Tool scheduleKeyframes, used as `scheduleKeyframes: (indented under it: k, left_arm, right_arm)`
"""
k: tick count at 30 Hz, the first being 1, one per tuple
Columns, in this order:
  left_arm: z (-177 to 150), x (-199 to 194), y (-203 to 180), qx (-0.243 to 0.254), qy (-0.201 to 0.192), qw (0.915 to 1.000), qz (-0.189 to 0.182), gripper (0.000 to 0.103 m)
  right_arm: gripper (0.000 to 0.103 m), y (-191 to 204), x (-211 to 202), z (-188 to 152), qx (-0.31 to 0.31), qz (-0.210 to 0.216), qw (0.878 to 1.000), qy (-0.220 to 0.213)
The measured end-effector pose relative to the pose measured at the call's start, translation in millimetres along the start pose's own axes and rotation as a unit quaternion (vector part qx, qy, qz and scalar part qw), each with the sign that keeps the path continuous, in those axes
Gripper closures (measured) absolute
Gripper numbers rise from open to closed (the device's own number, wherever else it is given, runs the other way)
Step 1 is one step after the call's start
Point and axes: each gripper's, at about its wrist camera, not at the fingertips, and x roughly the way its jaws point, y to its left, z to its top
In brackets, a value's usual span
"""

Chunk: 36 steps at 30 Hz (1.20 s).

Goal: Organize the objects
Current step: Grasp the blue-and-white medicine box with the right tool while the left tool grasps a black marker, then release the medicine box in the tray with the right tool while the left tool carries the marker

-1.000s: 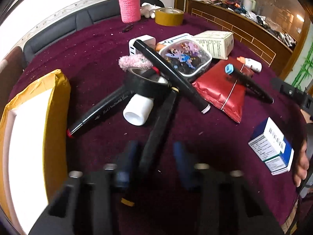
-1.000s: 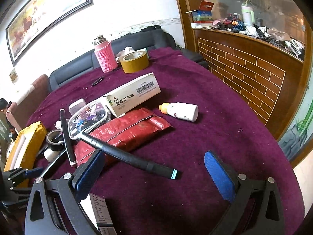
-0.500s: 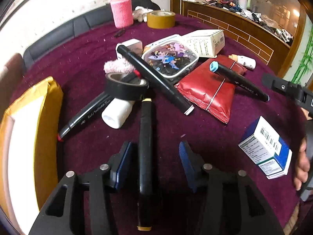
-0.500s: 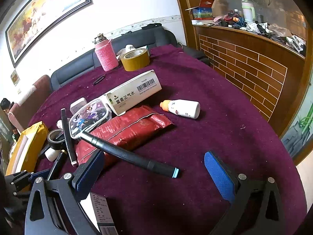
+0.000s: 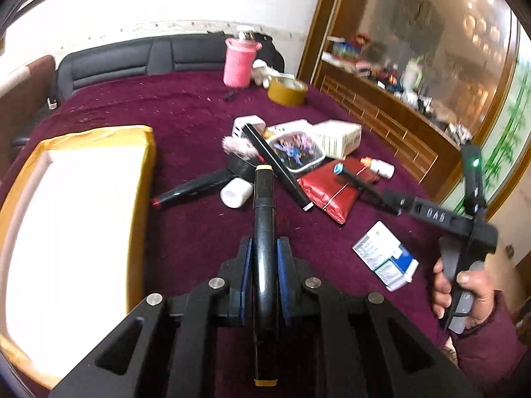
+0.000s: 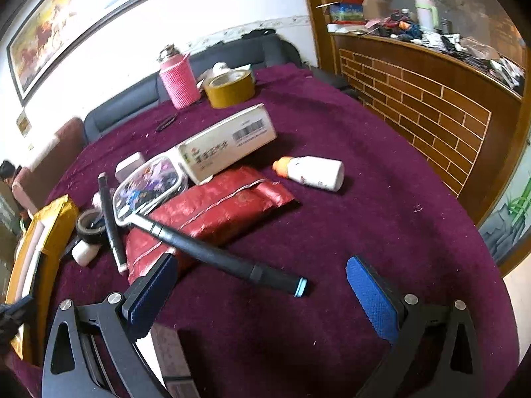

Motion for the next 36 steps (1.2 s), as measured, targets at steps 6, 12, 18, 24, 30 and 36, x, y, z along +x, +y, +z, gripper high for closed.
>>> scheduleKeyframes:
  k: [6, 12, 18, 24, 30, 36]
  left_arm:
    - [-8, -25, 17, -0.017, -0.018, 0.9997, -0.005, 0.089]
    - [-18, -32, 25, -0.032, -0.026, 0.9991, -0.007, 0.089]
    - [-23, -39, 36, -0.04, -0.032, 0.9987, -0.002, 0.089]
    - [-23, -57, 54, -0.054, -0.042, 0.9977, 0.003, 0.089]
    - [-1, -89, 86, -0.064, -0.057, 0.9962, 0.016, 0.089]
    - [44, -93, 119, -0.052, -0.059, 0.9949, 0.064, 0.089]
  right_arm:
    - [0.0, 29, -21, -27, -0.071, 0.047, 0.996, 0.036]
    - [0.003, 65, -29, -46, -0.151, 0.025, 0.987, 0.041]
    - [0.054, 92, -18, -54, -0.204, -0.004, 0.977, 0.056]
    - [0.066, 89, -24, -53, -0.176, 0.025, 0.982, 0.07]
    - [0.066, 130, -63, -20, -0.156, 0.138, 0.976, 0.058]
    - [0.065, 225, -62, 29, -0.129, 0.297, 0.94, 0.105]
